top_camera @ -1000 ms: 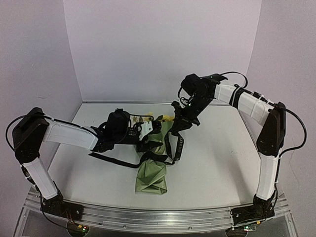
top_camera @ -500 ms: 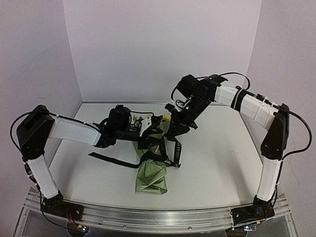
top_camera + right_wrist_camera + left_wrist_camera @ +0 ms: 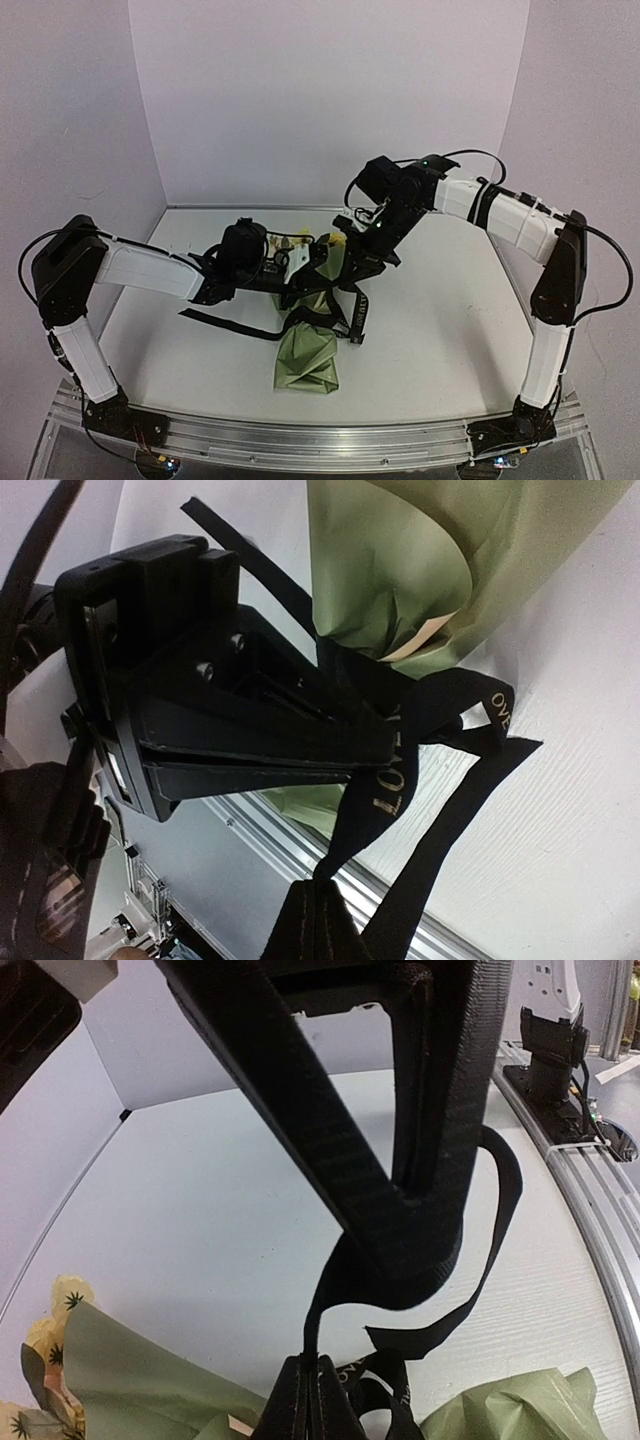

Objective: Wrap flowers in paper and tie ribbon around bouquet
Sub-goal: Cross the half-tied ribbon over the folded bouquet.

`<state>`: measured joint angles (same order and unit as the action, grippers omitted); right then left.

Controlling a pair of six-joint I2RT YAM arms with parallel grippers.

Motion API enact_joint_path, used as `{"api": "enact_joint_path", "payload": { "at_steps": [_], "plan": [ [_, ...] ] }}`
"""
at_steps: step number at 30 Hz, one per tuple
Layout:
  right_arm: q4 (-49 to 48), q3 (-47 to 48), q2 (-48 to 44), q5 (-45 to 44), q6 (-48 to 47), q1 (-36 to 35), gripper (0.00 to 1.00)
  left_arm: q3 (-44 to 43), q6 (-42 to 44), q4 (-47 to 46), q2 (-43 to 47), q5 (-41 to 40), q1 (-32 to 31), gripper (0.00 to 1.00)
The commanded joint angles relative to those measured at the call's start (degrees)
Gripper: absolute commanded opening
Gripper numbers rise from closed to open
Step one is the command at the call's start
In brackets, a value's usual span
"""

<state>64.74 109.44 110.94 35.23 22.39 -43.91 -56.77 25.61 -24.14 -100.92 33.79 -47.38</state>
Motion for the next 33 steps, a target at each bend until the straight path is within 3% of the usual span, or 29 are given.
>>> {"api": "enact_joint_path", "payload": {
  "at_steps": [1, 8, 11, 14, 22, 33],
  "plan": [
    [-0.52, -3.58, -4.20, -0.83, -0.95, -1.37, 0.06, 5.30, 1.16, -6.08, 6.92, -6.59, -0.42, 0.00],
    [-9.46, -15.69, -8.63, -2.06, 3.24, -3.60, 0.21, 11.58, 4.81, -4.48, 13.58, -12.70, -2.40, 0.00],
    [-13.87, -21.41, -10.61, -2.05, 5.04, -4.08, 0.23, 13.80, 6.47, -2.26, 15.92, -15.62, -3.81, 0.00],
    [-16.58, -25.77, -12.28, -6.20, 7.00, -4.03, 0.29, 15.64, 6.87, -0.91, 18.14, -17.85, -5.02, 0.00],
    [-26.34, -28.00, -8.77, -12.92, 18.11, -2.45, 0.41, 19.22, 6.82, 1.48, 21.82, -22.66, -7.81, 0.00],
    [-34.03, -28.01, -3.62, -12.22, 26.86, -1.44, 0.39, 21.42, 6.94, 4.64, 24.22, -27.00, -9.57, 0.00]
  ]
}}
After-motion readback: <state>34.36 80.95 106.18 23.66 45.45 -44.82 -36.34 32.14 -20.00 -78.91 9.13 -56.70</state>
